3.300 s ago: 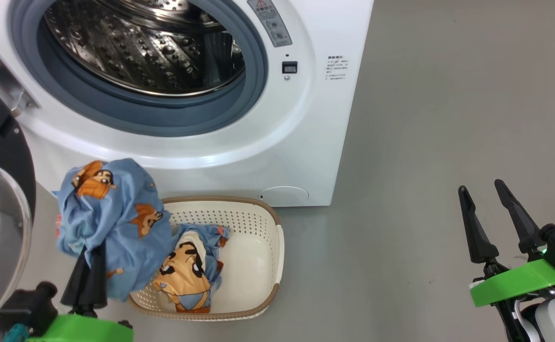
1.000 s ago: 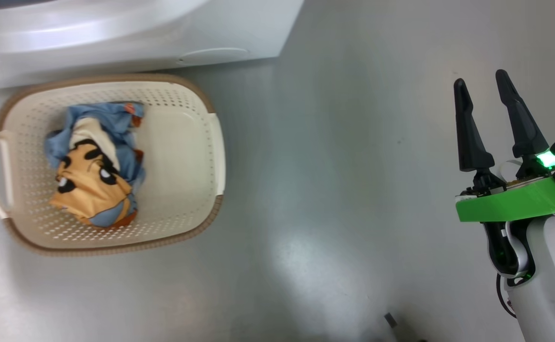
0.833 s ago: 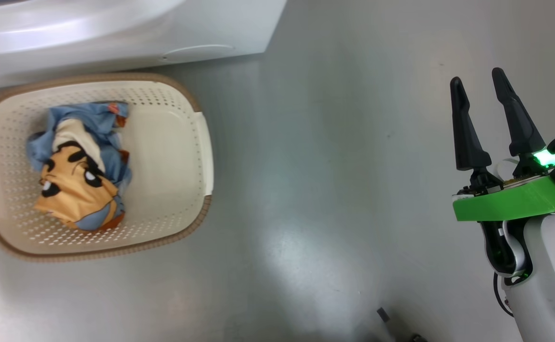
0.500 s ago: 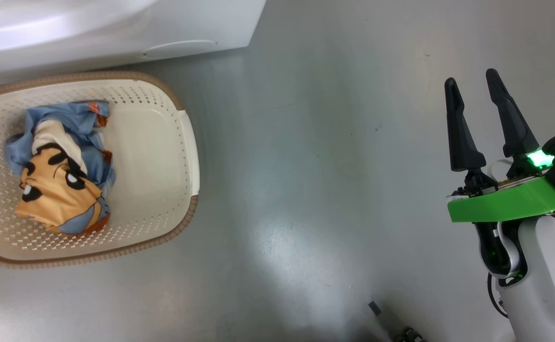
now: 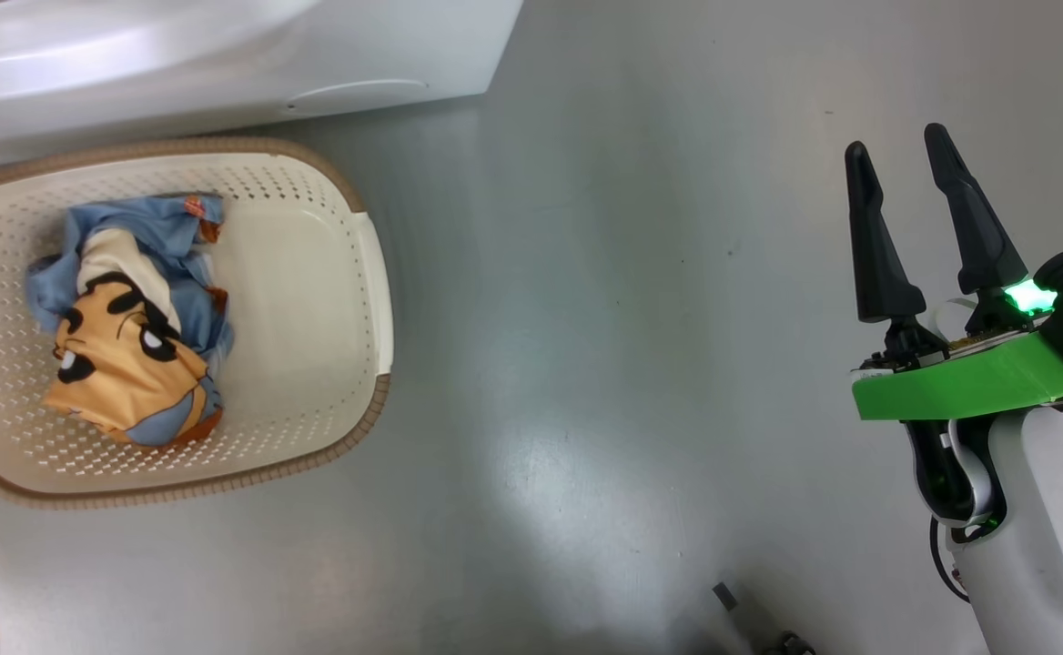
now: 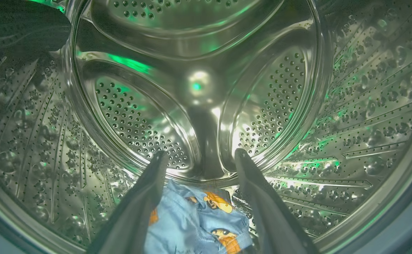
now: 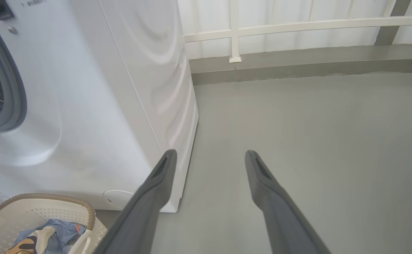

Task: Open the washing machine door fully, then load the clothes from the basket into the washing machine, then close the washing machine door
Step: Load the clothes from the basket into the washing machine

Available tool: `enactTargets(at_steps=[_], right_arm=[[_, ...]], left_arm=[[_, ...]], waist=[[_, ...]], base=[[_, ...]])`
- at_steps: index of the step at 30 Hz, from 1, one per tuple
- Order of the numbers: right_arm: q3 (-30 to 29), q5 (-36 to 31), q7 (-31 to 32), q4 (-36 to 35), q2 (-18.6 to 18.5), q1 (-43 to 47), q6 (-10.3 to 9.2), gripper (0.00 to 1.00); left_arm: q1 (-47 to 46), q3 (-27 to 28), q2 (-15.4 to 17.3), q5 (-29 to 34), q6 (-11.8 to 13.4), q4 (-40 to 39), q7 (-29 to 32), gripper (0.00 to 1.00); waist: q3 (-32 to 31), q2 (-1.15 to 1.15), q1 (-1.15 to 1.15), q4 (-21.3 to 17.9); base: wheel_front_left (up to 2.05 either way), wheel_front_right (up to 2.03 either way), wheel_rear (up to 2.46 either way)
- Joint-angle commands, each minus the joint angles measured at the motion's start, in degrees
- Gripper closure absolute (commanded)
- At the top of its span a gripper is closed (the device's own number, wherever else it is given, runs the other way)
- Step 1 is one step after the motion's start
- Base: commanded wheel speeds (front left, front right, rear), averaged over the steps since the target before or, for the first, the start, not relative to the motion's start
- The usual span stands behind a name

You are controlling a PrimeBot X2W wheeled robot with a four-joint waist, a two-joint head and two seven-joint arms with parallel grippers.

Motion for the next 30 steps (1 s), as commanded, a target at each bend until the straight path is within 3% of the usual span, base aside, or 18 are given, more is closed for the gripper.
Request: enactTargets(at_steps=[1,30], right_arm=[[0.82,0.09,-0.46,-1.14,-0.58,0.62,0.32,0.00],[1.48,-0.17,-0.46,1.22,-4.62,5.16,0.32,0.00]], left_arm=[[1.71,0.63,2.40,-0.20,0.04,-1.71,-0.28,0.00],[31.69,2.50,-5.23,-1.11,0.04,-11.96,-0.28,0.00]], waist=[[-0.28,0.00,0.00,0.21],[-15.79,0.00,0.00,6.86]], base=[[0.00,0.00,0.00],[0.00,0.00,0.00]])
